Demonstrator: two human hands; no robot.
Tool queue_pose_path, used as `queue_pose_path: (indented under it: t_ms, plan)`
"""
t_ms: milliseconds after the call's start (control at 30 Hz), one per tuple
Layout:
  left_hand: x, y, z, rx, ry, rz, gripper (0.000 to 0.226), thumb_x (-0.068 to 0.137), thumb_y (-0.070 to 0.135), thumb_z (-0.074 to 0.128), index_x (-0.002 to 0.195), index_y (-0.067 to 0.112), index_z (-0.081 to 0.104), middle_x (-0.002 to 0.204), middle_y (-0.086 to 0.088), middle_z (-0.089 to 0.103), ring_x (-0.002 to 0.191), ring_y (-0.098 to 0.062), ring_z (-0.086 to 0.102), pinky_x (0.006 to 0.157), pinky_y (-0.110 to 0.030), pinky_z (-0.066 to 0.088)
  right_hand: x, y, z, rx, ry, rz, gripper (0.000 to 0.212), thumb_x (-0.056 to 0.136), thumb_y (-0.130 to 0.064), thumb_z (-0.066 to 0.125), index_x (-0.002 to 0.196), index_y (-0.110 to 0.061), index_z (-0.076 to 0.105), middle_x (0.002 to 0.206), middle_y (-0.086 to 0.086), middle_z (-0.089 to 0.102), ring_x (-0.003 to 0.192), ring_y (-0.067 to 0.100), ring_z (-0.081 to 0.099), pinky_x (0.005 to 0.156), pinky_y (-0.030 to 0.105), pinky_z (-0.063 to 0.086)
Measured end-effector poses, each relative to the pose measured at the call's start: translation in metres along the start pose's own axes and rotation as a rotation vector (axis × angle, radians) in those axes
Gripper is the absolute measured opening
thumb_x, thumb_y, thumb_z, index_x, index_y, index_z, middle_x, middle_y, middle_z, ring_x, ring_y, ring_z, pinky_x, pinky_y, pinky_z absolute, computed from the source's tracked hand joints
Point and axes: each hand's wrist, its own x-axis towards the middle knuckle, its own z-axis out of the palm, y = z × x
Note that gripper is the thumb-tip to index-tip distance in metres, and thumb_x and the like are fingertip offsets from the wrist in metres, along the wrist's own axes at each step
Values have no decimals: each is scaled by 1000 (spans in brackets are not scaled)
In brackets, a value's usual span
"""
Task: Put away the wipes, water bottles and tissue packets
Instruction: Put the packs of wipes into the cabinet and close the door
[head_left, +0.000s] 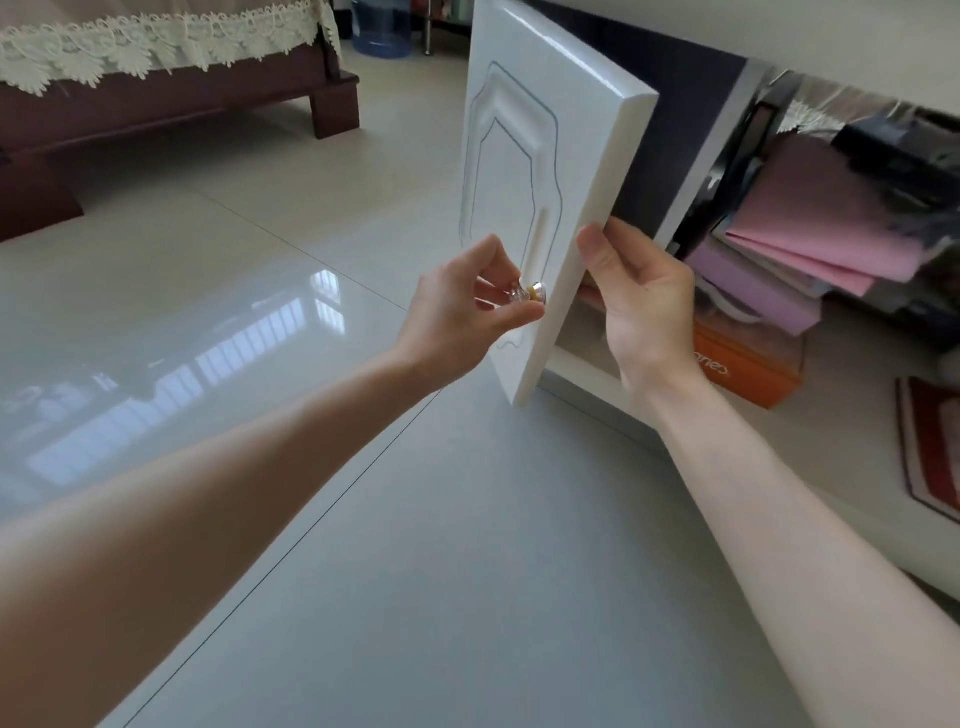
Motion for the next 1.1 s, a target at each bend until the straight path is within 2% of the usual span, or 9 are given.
queue_pose_path:
  t_ms: [100,167,233,367,500,633,767,867,1100]
  plan:
    - [11,4,13,3,-18,3,34,72,19,84,72,21,50,74,7,61,76,-17,68,61,-13,47,8,5,-16,-12,86,-12,16,92,-18,64,107,-17,70,102,-4,74,103,16,69,95,40,54]
    - [16,5,19,7,-24,-1,35,70,21,85,72,21,50,74,6,63,77,-19,69,61,-17,50,11,8,-22,-21,133,-22,15,89,-18,67,105,-18,69,96,-13,73,97,7,69,89,28,55]
    - [21,5,26,11,-26,-2,35,69,23,86,72,22,51,75,6,64,76,-16,69,61,-16,50,15,10,-28,-51,180,-44,26,87,-21,71,112,-15,67,102,-11,71,98,1,66,85,18,52]
    - [30,6,41,16,12,4,37,66,23,87,76,21,52,75,7,63,73,-12,68,63,-17,52,21,11,-39,-134,255,-60,57,81,-33,76,132,-17,53,127,-9,59,116,3,54,91,10,46]
    - [43,8,63,7,40,14,36,65,23,88,78,20,55,72,5,62,70,-13,66,62,-17,54,34,16,-52,-151,303,-45,67,80,-33,77,137,-17,46,131,-9,53,119,4,50,94,9,41]
    - [58,7,80,17,93,1,39,62,28,89,70,27,51,73,6,63,73,-16,67,66,-24,55,49,25,-63,-134,331,-25,73,79,-34,77,141,-17,42,136,-4,50,126,13,48,102,21,41]
    - [72,6,92,6,101,-8,40,60,28,90,66,27,50,71,4,64,74,-20,68,71,-38,58,64,30,-71,-115,347,-34,69,79,-32,78,138,-17,46,122,-13,53,119,7,51,89,5,42]
    - [79,6,99,-10,102,-26,39,61,28,90,66,26,51,73,1,66,75,-21,68,73,-45,57,73,34,-75,-91,367,-49,64,80,-27,78,134,-12,48,115,-14,55,108,0,54,86,3,42]
    - [90,10,110,-7,120,-31,39,62,28,88,65,26,49,71,7,66,72,-14,68,70,-37,57,89,40,-82,-44,392,-32,61,81,-21,77,134,-7,49,124,1,57,106,1,55,89,9,45]
